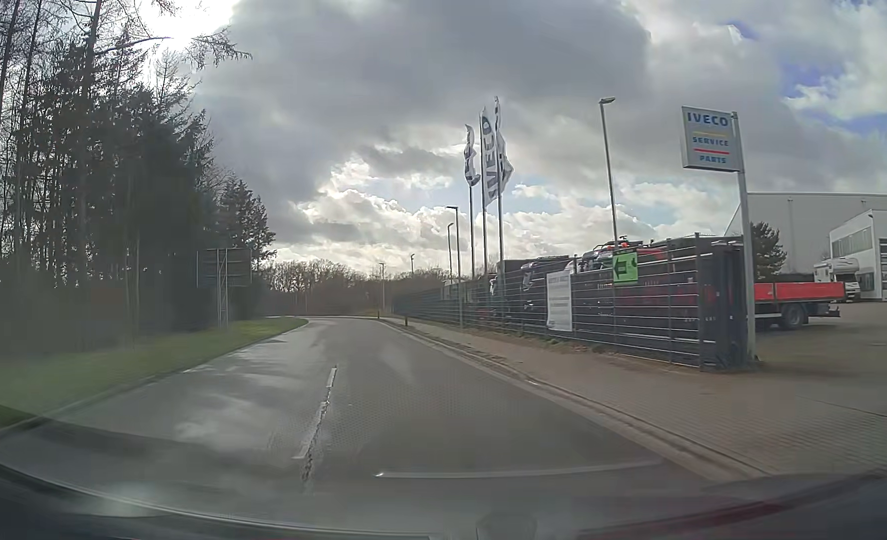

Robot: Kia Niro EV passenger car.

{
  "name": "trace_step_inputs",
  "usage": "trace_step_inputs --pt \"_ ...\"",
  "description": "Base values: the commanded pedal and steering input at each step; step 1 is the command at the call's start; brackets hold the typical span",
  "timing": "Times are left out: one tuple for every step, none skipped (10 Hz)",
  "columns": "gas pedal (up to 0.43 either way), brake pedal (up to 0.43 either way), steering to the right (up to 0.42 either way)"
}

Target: Follow the waypoints while adhering to traffic rules and regulations

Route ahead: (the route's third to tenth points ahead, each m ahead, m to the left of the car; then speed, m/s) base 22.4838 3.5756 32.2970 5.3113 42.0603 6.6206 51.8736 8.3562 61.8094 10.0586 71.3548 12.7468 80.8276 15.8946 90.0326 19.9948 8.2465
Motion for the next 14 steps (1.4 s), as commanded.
trace_step_inputs --pt "0.177 0.0 -0.096" --pt "0.177 0.0 -0.093" --pt "0.177 0.0 -0.088" --pt "0.189 0.0 -0.08" --pt "0.197 0.0 -0.073" --pt "0.209 0.0 -0.063" --pt "0.209 0.0 -0.051" --pt "0.209 0.0 -0.043" --pt "0.209 0.0 -0.036" --pt "0.209 0.0 -0.03" --pt "0.197 0.0 -0.026" --pt "0.197 0.0 -0.025" --pt "0.197 0.0 -0.025" --pt "0.197 0.0 -0.026"
